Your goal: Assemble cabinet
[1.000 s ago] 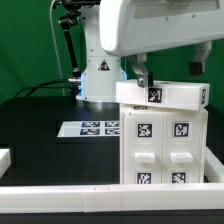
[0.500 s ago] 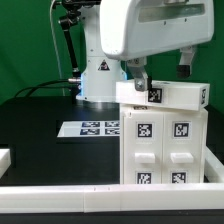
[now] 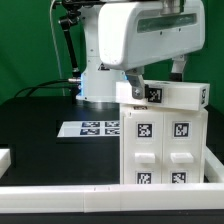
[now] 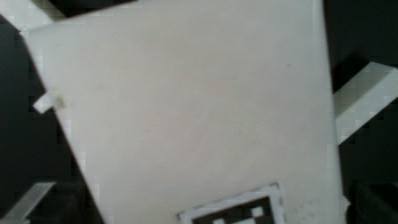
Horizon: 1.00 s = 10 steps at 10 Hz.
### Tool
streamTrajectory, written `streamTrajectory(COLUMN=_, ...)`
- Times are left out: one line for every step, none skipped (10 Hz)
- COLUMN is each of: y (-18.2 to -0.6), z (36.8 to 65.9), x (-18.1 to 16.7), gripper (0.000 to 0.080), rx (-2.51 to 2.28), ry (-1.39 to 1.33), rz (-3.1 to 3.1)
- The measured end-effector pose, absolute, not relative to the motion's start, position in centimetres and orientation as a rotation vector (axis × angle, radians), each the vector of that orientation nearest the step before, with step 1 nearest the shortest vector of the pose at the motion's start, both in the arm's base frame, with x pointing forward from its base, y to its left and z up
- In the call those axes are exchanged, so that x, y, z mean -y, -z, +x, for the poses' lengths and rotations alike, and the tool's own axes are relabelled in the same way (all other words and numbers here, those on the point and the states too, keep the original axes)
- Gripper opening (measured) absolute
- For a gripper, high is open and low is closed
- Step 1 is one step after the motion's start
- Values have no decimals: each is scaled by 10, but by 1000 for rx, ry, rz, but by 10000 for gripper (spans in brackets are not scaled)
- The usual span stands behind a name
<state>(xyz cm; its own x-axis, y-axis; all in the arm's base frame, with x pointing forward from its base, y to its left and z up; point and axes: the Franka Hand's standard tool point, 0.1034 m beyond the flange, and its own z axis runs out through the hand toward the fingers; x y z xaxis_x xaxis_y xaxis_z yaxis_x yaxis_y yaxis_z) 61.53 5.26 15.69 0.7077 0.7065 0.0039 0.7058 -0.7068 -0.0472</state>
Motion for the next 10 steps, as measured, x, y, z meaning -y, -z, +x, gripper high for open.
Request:
streamTrajectory(y=-157, z=615, x=-52, gripper=571, rx=1183, ry=-23, rz=-2862)
streamTrajectory(y=-157, z=615, x=-52, gripper=571, rx=1149, ry=-24, rz=-2876)
streamTrajectory(y=-157, z=615, x=-52, gripper=554, rx=1131, ry=-24, rz=-2883)
streamTrajectory(y=-157, z=615, x=-52, gripper=555, rx=1018, ry=-27, rz=-2925)
streamTrajectory(y=-157, z=615, x=-52, gripper=555, rx=890, ry=-30, rz=-2967)
streamTrajectory(y=-157, z=615, x=-52, gripper=555, rx=796, ry=-32, rz=-2995)
streamTrajectory(y=-157, z=615, x=-52, gripper=555, rx=688, ry=-34, rz=-3020)
streamTrajectory(y=-156, z=615, x=-51, gripper=555, rx=528, ry=-35, rz=-3053)
streamTrajectory(y=-156, z=615, x=-51, gripper=556, rx=351, ry=-31, rz=-3081)
streamTrajectory(y=-156, z=615, x=-52, gripper=556, rx=163, ry=-29, rz=-3092)
